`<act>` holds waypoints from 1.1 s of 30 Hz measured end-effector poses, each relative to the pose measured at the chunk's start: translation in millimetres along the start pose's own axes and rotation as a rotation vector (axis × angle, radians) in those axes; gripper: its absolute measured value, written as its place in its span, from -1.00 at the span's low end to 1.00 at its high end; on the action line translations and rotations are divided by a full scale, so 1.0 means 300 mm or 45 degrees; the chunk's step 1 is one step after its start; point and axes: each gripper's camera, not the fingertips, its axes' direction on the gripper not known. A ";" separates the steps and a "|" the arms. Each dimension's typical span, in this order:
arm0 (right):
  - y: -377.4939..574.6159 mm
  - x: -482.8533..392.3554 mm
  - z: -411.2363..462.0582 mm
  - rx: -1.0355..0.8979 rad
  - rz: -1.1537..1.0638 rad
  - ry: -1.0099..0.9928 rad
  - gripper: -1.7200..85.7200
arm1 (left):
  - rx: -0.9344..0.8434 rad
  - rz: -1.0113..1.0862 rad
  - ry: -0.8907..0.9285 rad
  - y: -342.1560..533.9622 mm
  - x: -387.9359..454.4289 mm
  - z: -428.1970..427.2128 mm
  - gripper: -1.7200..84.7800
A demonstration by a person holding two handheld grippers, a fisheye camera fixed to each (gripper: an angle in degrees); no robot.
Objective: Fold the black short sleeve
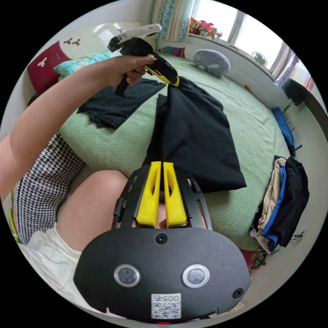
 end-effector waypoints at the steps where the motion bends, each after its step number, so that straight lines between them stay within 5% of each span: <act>1: -0.014 0.002 0.041 -0.072 -0.010 -0.013 -1.00 | -0.054 -0.041 -0.019 0.005 -0.024 0.051 -0.85; 9: 0.017 0.083 0.057 -0.234 -0.021 -0.205 -0.99 | 0.083 -0.264 0.134 0.094 -0.154 0.100 -0.77; 16: 0.022 0.144 -0.070 0.006 0.050 -0.215 -0.98 | 0.150 -0.107 -0.059 0.082 0.003 0.037 -0.82; 23: -0.045 0.174 0.051 -0.247 -0.008 -0.253 -0.99 | -0.042 -0.147 -0.268 0.008 0.107 0.278 -0.93; 27: 0.014 0.246 -0.044 -0.172 -0.017 -0.349 -0.98 | 0.051 -0.144 -0.293 0.013 0.151 0.227 -0.95; 33: 0.095 0.499 -0.224 0.134 0.179 -0.140 -0.87 | 0.238 0.070 -0.238 -0.114 0.280 0.128 -0.86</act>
